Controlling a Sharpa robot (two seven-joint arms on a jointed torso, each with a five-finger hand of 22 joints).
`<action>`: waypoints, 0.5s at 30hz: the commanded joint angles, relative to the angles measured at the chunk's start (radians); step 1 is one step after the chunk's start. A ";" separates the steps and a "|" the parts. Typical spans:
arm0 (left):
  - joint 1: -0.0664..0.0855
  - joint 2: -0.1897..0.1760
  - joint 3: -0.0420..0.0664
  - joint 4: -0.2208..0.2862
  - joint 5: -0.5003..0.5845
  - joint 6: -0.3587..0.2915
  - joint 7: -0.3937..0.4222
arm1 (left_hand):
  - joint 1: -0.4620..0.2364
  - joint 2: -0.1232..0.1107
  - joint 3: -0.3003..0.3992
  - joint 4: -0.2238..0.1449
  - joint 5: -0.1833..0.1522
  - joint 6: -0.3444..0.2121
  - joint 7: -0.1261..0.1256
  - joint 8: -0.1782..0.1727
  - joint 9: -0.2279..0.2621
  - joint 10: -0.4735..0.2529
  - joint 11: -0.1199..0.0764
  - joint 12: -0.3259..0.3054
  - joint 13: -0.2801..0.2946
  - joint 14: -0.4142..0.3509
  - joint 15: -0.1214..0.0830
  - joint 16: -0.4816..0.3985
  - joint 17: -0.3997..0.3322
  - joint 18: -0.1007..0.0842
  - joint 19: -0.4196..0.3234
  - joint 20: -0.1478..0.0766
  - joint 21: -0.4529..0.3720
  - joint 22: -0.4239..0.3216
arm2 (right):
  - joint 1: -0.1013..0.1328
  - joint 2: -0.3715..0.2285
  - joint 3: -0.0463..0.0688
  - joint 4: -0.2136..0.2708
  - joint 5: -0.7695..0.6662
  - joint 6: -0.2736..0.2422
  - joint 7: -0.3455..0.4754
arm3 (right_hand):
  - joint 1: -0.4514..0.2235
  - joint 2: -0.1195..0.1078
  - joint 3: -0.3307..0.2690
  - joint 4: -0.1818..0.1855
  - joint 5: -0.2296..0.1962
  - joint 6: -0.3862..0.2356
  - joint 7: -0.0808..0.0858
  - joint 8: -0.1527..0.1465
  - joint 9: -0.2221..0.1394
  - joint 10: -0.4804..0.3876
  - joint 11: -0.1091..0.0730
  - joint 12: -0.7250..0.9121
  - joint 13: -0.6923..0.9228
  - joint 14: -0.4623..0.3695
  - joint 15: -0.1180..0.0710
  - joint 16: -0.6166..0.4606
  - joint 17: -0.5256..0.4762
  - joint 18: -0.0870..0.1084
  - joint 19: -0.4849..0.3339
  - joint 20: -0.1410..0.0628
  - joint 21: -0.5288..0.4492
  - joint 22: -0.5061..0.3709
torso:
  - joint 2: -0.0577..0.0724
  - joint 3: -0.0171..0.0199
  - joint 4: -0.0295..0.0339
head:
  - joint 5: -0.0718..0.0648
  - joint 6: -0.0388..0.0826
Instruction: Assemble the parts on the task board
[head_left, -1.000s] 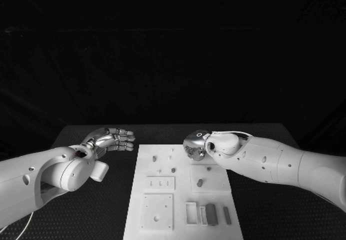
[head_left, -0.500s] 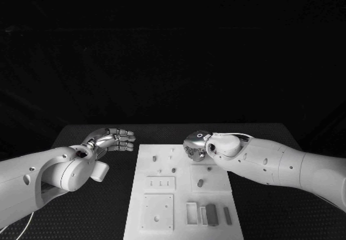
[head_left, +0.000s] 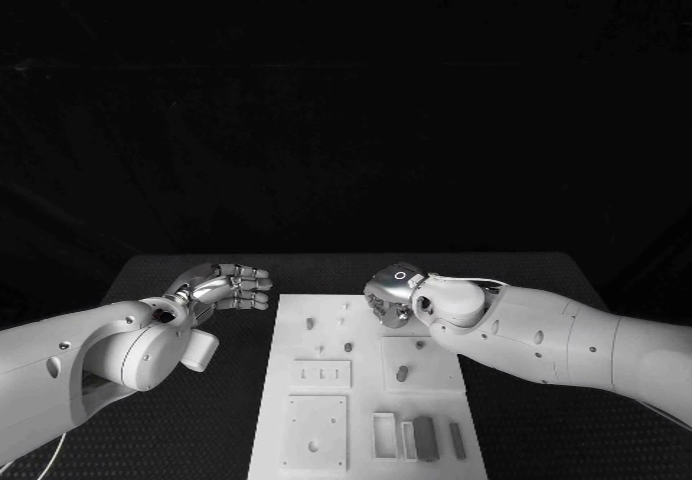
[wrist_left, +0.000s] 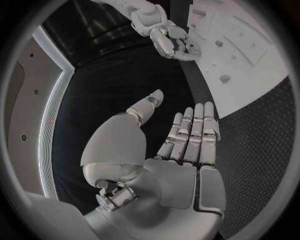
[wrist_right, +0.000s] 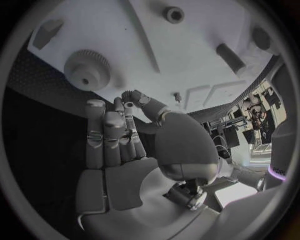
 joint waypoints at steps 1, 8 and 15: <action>0.004 0.000 0.001 0.004 -0.004 0.010 0.006 | -0.008 -0.003 0.001 0.004 -0.006 0.003 0.067 -0.003 -0.001 -0.002 0.007 -0.005 -0.002 0.003 0.003 -0.004 0.001 0.008 0.002 0.005 -0.005 0.001 | -0.001 0.008 0.000 0.007 -0.079 -0.058 -0.063 | 0.003 -0.001 0.008 0.000 0.003 0.012 -0.004 0.007 0.039 0.062 -0.009 0.004 0.002 -0.007 -0.016 0.005 0.000 0.085 0.006 0.001 0.007 0.022 | 0.002 -0.0001 0.0022 | 0.000 0.005; 0.004 -0.002 0.001 0.005 -0.004 0.009 0.006 | -0.007 -0.004 0.001 0.004 -0.006 0.002 0.067 -0.004 -0.001 -0.003 0.007 -0.006 -0.002 0.003 0.004 -0.005 0.002 0.008 0.002 0.005 -0.005 0.001 | -0.001 0.032 0.000 0.017 -0.113 -0.086 -0.098 | 0.001 -0.007 0.011 0.000 0.002 0.015 -0.005 0.008 0.041 0.066 -0.010 0.004 0.005 -0.007 -0.017 0.009 0.000 0.085 0.007 0.001 0.011 0.022 | 0.003 -0.0006 0.0033 | 0.000 0.011; 0.005 0.002 0.001 0.006 -0.004 0.008 0.006 | -0.006 -0.004 0.001 0.004 -0.006 0.001 0.067 -0.004 -0.002 -0.003 0.007 -0.007 -0.002 0.003 0.004 -0.006 0.002 0.008 0.002 0.006 -0.006 0.002 | -0.002 0.083 0.000 -0.016 -0.130 -0.096 -0.124 | 0.000 -0.009 0.013 -0.001 0.002 0.016 -0.006 0.008 0.042 0.067 -0.011 0.003 0.006 -0.007 -0.018 0.012 0.000 0.085 0.008 0.002 0.013 0.021 | 0.005 0.0000 0.0038 | 0.002 0.019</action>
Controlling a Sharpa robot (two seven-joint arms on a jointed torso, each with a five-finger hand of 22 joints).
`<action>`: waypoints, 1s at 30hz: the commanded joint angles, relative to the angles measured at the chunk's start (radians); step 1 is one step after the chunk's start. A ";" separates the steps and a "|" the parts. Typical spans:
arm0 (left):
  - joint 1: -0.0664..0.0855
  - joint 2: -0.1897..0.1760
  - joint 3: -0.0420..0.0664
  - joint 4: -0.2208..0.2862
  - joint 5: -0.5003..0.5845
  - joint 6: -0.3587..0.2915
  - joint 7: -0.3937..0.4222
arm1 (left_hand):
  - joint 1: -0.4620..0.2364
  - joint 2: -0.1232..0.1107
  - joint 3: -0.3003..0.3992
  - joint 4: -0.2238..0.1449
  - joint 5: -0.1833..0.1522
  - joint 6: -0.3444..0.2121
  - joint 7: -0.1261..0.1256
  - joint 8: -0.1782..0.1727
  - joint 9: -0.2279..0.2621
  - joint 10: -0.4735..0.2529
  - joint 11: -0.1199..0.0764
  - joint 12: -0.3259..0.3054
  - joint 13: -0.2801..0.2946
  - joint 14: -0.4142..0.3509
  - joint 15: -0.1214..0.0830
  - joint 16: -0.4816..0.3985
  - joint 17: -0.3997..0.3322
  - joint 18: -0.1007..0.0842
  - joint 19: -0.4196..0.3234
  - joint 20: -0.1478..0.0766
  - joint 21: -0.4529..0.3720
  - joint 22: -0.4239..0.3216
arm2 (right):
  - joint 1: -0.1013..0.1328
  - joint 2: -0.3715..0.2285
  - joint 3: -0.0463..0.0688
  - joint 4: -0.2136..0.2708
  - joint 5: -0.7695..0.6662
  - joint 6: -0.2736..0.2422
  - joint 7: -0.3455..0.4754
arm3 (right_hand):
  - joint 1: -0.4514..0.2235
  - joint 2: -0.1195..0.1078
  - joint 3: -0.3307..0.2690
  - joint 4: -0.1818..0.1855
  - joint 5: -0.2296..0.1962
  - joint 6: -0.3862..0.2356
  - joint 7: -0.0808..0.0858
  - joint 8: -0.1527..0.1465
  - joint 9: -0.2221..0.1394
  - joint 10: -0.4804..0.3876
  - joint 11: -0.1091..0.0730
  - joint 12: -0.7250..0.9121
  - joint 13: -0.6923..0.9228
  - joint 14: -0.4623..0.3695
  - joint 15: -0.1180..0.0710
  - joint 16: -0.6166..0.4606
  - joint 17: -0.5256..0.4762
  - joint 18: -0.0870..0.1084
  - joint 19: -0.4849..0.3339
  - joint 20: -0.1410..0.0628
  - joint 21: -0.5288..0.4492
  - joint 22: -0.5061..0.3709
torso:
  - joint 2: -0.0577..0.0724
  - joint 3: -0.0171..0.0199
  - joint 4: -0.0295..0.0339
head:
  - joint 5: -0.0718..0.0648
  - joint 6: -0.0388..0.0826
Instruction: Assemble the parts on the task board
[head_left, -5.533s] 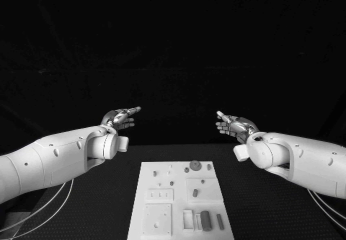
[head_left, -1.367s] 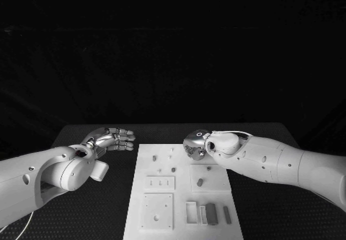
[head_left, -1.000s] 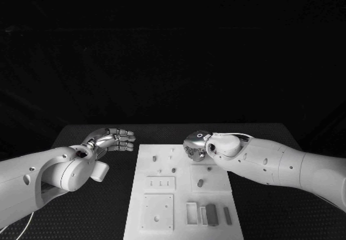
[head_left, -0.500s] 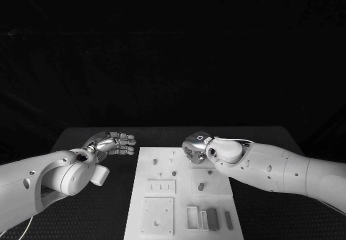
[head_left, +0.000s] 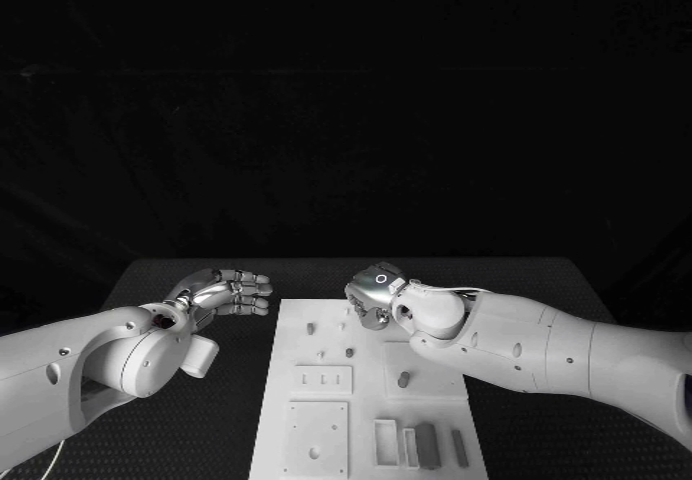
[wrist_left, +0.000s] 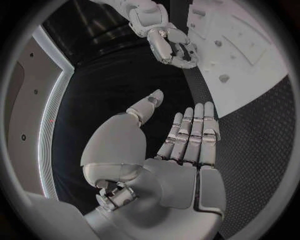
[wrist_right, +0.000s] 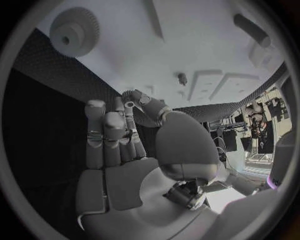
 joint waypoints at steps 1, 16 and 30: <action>0.004 0.005 0.001 0.002 -0.004 0.009 0.007 | -0.006 -0.004 0.001 0.004 -0.006 0.001 0.067 -0.004 -0.002 0.000 0.004 -0.007 -0.002 0.003 0.004 -0.006 0.001 0.008 0.002 0.006 -0.006 0.001 | -0.002 0.020 0.000 -0.017 -0.045 -0.024 -0.041 | 0.009 0.000 0.008 -0.001 0.003 0.010 -0.001 0.003 0.043 0.061 -0.005 0.004 0.000 -0.008 -0.016 0.003 0.000 0.085 0.007 0.000 0.006 0.021 | 0.002 0.0007 0.0011 | 0.000 0.003; 0.005 0.014 0.001 -0.002 -0.004 0.009 0.007 | -0.006 -0.005 0.002 0.005 -0.006 0.001 0.068 -0.005 -0.002 0.000 0.004 -0.008 -0.002 0.002 0.004 -0.008 0.002 0.008 0.001 0.006 -0.006 0.001 | -0.020 0.088 0.000 -0.088 -0.045 -0.032 -0.058 | 0.009 -0.001 0.011 -0.001 0.003 0.011 -0.002 0.003 0.044 0.063 -0.006 0.002 0.002 -0.009 -0.017 0.007 -0.001 0.085 0.008 0.000 0.009 0.021 | 0.003 0.0006 0.0015 | 0.002 0.003; 0.011 0.017 0.002 -0.003 -0.004 0.010 0.006 | -0.006 -0.006 0.002 0.006 -0.006 0.001 0.068 -0.005 -0.002 0.000 0.004 -0.009 -0.002 0.002 0.005 -0.009 0.003 0.008 0.001 0.007 -0.007 0.002 | -0.026 0.113 0.000 -0.128 -0.034 -0.029 -0.042 | 0.009 -0.001 0.012 -0.002 0.003 0.011 -0.002 0.003 0.045 0.063 -0.006 0.001 0.003 -0.009 -0.017 0.008 -0.001 0.085 0.007 0.001 0.010 0.021 | 0.004 0.0007 0.0000 | 0.006 0.003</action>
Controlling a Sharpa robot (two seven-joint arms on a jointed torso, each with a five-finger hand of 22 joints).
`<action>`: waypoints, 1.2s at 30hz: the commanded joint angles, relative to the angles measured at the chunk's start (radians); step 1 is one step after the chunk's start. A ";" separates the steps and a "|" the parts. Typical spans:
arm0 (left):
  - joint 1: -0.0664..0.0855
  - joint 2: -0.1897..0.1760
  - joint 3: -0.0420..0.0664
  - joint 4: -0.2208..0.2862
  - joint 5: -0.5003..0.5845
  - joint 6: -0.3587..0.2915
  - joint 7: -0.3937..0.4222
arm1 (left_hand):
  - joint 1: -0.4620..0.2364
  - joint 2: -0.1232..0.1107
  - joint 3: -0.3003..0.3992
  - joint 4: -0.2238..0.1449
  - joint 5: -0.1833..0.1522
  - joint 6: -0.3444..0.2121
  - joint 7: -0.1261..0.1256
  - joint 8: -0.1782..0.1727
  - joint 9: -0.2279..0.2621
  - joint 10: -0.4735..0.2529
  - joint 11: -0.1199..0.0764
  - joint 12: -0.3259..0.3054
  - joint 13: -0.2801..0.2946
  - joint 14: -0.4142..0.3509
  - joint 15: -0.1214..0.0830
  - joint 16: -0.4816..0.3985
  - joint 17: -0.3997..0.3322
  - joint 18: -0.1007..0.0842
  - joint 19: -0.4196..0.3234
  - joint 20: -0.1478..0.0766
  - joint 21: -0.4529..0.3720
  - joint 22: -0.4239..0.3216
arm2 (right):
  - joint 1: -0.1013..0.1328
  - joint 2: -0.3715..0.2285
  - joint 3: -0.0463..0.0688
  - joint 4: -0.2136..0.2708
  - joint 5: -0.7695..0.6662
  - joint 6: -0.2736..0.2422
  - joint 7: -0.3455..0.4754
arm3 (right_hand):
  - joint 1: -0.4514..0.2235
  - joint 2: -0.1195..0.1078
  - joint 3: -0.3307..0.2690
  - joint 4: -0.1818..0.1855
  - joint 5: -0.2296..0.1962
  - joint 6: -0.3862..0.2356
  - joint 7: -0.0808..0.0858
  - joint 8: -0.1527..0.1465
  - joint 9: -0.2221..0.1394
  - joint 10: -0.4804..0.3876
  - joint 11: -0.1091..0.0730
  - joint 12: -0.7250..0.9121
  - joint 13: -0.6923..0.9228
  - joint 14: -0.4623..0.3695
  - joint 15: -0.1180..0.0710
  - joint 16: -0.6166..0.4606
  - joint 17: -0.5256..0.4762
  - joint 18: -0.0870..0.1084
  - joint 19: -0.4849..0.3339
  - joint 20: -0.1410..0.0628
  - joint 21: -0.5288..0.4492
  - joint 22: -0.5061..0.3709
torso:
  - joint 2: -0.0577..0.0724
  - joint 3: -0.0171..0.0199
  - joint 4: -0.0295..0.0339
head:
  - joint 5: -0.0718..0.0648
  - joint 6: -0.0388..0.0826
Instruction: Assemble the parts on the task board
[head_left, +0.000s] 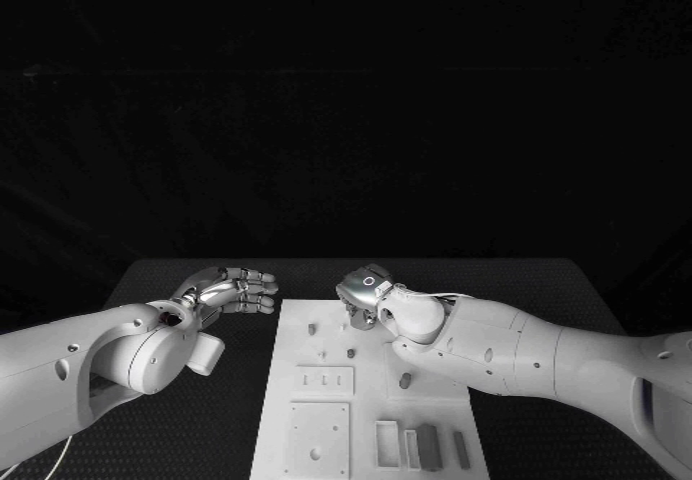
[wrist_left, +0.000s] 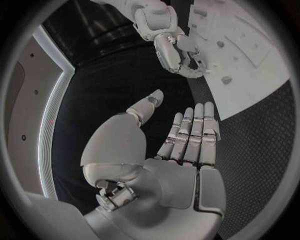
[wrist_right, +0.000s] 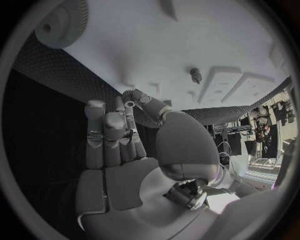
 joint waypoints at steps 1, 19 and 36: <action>0.004 0.003 0.001 0.001 -0.004 0.010 0.006 | -0.006 -0.006 0.002 0.006 -0.006 0.001 0.068 -0.005 -0.002 0.000 0.004 -0.005 -0.001 0.002 0.005 -0.005 0.001 0.009 0.001 0.007 -0.007 0.001 | -0.003 0.006 -0.001 -0.006 -0.004 0.000 0.008 | 0.003 0.004 0.007 -0.002 0.007 0.007 0.001 0.003 0.045 0.052 -0.002 0.007 0.002 -0.008 -0.012 0.005 -0.001 0.085 0.008 0.000 0.007 0.021 | 0.001 0.0006 -0.0007 | 0.002 0.000; 0.008 0.005 0.001 -0.002 -0.004 0.007 0.006 | -0.006 -0.007 0.002 0.007 -0.006 0.000 0.068 -0.006 -0.002 -0.001 0.005 -0.007 -0.002 0.002 0.005 -0.006 0.002 0.009 0.000 0.007 -0.008 0.002 | -0.005 0.007 -0.001 0.012 0.014 0.000 0.016 | 0.002 0.005 0.008 -0.002 0.006 0.007 0.001 0.002 0.046 0.053 -0.002 0.005 0.003 -0.009 -0.012 0.006 -0.002 0.085 0.007 0.000 0.008 0.021 | 0.001 0.0010 -0.0035 | 0.009 -0.008; 0.011 0.009 0.001 -0.004 -0.004 0.007 0.005 | -0.006 -0.008 0.002 0.008 -0.007 -0.001 0.068 -0.006 -0.002 -0.001 0.005 -0.008 -0.002 0.000 0.006 -0.008 0.003 0.009 0.000 0.007 -0.008 0.002 | -0.005 0.025 -0.001 -0.033 0.035 0.017 0.028 | -0.002 0.002 0.009 -0.001 0.006 0.002 0.003 -0.002 0.047 0.050 -0.001 0.001 0.004 -0.011 -0.011 0.008 -0.004 0.085 0.004 0.002 0.009 0.020 | 0.002 0.0005 -0.0030 | 0.009 -0.012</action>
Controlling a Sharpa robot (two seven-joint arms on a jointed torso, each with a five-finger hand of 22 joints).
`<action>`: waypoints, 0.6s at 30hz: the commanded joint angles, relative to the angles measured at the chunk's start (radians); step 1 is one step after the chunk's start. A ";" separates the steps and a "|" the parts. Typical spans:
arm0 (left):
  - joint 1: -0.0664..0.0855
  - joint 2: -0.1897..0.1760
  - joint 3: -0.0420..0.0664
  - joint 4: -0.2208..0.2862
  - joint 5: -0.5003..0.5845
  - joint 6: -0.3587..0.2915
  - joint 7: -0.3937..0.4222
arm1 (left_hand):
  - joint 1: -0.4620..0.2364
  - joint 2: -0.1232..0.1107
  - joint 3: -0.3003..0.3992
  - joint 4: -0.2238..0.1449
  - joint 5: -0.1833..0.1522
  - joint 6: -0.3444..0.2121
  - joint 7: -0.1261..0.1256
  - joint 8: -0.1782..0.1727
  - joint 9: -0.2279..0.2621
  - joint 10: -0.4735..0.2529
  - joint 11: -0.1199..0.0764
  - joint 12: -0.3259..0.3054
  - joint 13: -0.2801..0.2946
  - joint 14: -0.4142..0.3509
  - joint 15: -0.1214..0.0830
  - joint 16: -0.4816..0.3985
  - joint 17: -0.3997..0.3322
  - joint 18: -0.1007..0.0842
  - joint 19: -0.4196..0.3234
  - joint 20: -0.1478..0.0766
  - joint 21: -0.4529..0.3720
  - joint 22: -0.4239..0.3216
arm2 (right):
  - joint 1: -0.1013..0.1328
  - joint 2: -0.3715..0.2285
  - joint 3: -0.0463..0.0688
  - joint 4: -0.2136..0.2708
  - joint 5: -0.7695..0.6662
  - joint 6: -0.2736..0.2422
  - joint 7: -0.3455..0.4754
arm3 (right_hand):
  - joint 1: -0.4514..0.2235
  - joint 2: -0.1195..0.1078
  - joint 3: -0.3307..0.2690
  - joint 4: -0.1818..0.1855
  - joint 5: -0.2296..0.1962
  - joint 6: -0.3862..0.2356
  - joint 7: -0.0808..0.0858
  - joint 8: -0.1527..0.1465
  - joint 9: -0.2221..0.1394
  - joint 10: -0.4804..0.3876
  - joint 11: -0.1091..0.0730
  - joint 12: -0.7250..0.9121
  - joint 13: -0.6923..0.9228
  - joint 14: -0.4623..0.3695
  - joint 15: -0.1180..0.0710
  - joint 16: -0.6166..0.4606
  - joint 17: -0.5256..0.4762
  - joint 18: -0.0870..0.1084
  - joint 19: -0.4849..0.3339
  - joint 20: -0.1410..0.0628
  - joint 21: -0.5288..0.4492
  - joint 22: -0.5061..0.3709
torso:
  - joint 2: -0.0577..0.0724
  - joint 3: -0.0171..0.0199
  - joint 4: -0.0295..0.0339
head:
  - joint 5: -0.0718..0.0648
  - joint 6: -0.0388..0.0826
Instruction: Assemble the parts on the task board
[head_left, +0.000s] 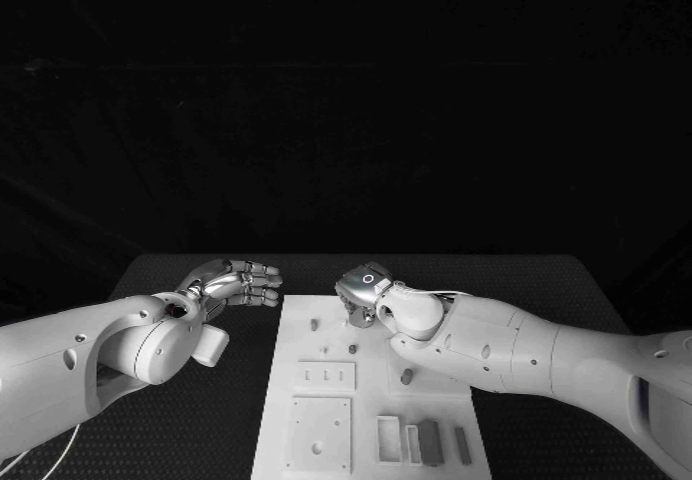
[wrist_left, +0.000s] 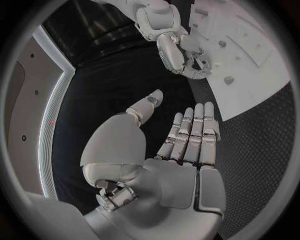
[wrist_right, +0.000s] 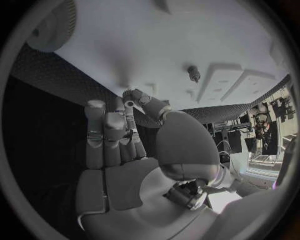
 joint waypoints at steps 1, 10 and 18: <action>0.004 0.002 0.001 0.001 -0.004 0.007 0.006 | -0.002 -0.004 -0.001 0.006 -0.007 -0.001 0.068 -0.006 -0.002 -0.001 0.005 -0.004 -0.002 0.000 0.006 -0.004 0.001 0.010 0.000 0.007 -0.005 0.002 | -0.001 0.003 -0.001 -0.013 0.012 0.014 0.013 | -0.005 0.004 0.006 0.000 0.002 -0.001 0.002 -0.002 0.033 0.048 0.001 -0.003 0.002 -0.013 -0.008 0.004 -0.003 0.085 -0.001 0.002 0.005 0.020 | 0.000 -0.0002 0.0002 | -0.002 -0.002; 0.005 0.003 0.001 0.000 -0.004 0.008 0.005 | -0.002 -0.005 -0.001 0.006 -0.007 -0.001 0.068 -0.006 -0.002 -0.001 0.005 -0.004 -0.002 0.000 0.006 -0.005 0.002 0.010 -0.001 0.007 -0.005 0.002 | -0.001 0.007 -0.001 -0.019 0.044 0.002 0.031 | -0.016 -0.049 0.011 0.028 0.002 -0.055 0.025 -0.038 0.026 -0.005 0.024 -0.037 -0.002 -0.015 0.015 0.004 -0.017 0.085 -0.008 0.003 0.002 0.017 | 0.000 -0.0007 -0.0003 | 0.001 -0.003; 0.005 0.006 0.001 -0.004 -0.004 0.006 0.006 | -0.002 -0.005 -0.001 0.007 -0.007 -0.001 0.068 -0.007 -0.002 -0.001 0.005 -0.005 -0.002 0.000 0.006 -0.005 0.002 0.010 -0.001 0.008 -0.005 0.002 | -0.001 0.008 -0.001 -0.019 0.059 0.006 0.039 | -0.013 -0.067 0.012 0.045 0.001 -0.079 0.035 -0.053 0.021 -0.031 0.033 -0.039 -0.004 -0.017 0.023 0.006 -0.025 0.085 -0.010 0.002 0.001 0.017 | 0.001 -0.0007 -0.0020 | 0.002 -0.003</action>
